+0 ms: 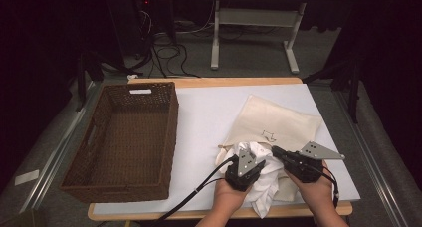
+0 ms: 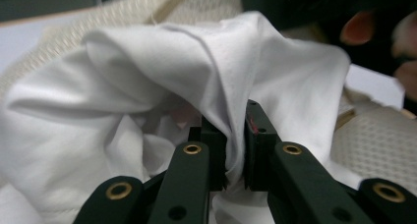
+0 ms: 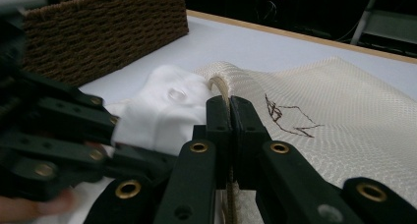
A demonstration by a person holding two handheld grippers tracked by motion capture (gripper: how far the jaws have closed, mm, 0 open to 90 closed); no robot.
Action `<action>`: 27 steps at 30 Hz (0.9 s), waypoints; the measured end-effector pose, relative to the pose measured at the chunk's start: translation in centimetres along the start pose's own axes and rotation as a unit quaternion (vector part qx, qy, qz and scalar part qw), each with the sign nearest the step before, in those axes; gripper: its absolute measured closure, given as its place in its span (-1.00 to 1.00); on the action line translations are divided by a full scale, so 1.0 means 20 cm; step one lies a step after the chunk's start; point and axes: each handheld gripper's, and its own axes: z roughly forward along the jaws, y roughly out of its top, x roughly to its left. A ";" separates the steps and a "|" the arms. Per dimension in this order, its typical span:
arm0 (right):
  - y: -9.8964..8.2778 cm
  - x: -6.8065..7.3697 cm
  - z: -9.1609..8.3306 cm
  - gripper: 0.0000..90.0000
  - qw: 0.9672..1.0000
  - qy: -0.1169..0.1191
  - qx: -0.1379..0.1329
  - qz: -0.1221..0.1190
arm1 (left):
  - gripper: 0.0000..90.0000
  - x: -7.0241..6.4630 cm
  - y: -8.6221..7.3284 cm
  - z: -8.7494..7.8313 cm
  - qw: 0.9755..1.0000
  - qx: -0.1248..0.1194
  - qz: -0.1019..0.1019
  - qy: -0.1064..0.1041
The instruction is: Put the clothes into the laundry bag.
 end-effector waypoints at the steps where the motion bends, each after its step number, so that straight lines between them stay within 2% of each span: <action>1: 0.01 0.01 -0.01 0.97 1.000 0.002 -0.002 -0.002 | 0.82 0.01 0.01 0.03 1.000 0.010 0.002 0.005; 5: 0.01 0.02 -0.02 0.97 1.000 0.004 -0.007 -0.004 | 0.74 0.02 0.01 0.09 1.000 0.021 0.005 0.016; 7: 0.01 0.02 -0.02 0.97 1.000 0.005 -0.006 -0.004 | 0.58 0.02 0.01 0.11 1.000 0.021 0.004 0.018; 9: 0.00 0.02 -0.02 0.97 1.000 0.004 -0.005 -0.005 | 0.37 0.01 0.00 0.10 1.000 0.006 0.004 0.012; 10: 0.00 0.02 -0.02 0.97 1.000 0.004 -0.005 -0.005 | 0.26 0.01 0.00 0.10 1.000 0.006 0.004 0.012; 11: 0.00 0.01 -0.02 0.97 1.000 0.005 -0.006 -0.003 | 0.26 -0.01 -0.01 0.06 1.000 -0.006 0.013 0.009; 12: 0.00 0.01 -0.02 0.97 1.000 0.003 -0.005 -0.001 | 0.10 -0.01 -0.01 0.03 1.000 -0.014 0.020 0.009; 13: 0.00 0.01 -0.02 0.97 1.000 0.003 -0.005 -0.001 | 0.10 -0.02 -0.02 0.00 0.999 -0.020 0.023 0.010; 14: 0.00 0.01 -0.03 0.97 1.000 0.002 -0.006 -0.002 | 0.01 -0.01 -0.04 -0.08 0.999 -0.041 0.030 0.017; 15: 0.00 0.01 -0.03 0.97 1.000 0.002 -0.006 -0.002 | -0.01 -0.01 -0.04 -0.08 0.999 -0.041 0.030 0.017; 16: 0.00 0.01 -0.03 0.97 1.000 0.002 -0.006 -0.002 | -0.01 0.00 -0.05 -0.13 0.998 -0.049 0.033 0.032; 18: 0.00 0.01 -0.03 0.97 1.000 0.001 -0.005 -0.004 | -0.08 0.04 -0.06 -0.18 0.997 -0.053 0.024 0.051; 19: 0.00 0.02 -0.03 0.97 1.000 0.001 -0.006 -0.005 | -0.13 0.08 -0.07 -0.21 0.996 -0.053 0.014 0.066; 20: 0.01 0.02 -0.02 0.97 1.000 0.002 -0.007 -0.007 | -0.18 0.13 -0.09 -0.22 0.996 -0.045 -0.006 0.081; 21: 0.01 0.02 -0.02 0.97 1.000 0.002 -0.007 -0.007 | -0.20 0.13 -0.09 -0.22 0.996 -0.045 -0.006 0.081; 22: 0.01 0.02 -0.02 0.97 1.000 0.001 -0.006 -0.007 | -0.23 0.18 -0.10 -0.19 0.996 -0.019 -0.028 0.084; 23: 0.01 0.02 -0.02 0.97 1.000 0.001 -0.007 -0.007 | -0.19 0.19 -0.11 -0.18 0.996 -0.012 -0.034 0.077; 24: 0.01 0.02 -0.02 0.97 1.000 0.001 -0.007 -0.007 | -0.04 0.19 -0.11 -0.18 0.996 -0.012 -0.034 0.077; 25: 0.00 0.01 -0.02 0.97 1.000 0.001 -0.006 -0.008 | 0.15 0.19 -0.12 -0.16 0.997 -0.008 -0.036 0.067; 26: 0.00 0.01 -0.02 0.97 1.000 0.001 -0.006 -0.008 | 0.15 0.19 -0.12 -0.14 0.997 -0.004 -0.039 0.059; 27: 0.00 0.01 -0.02 0.97 1.000 0.002 -0.005 -0.005 | 0.34 0.19 -0.12 -0.12 0.997 0.000 -0.044 0.059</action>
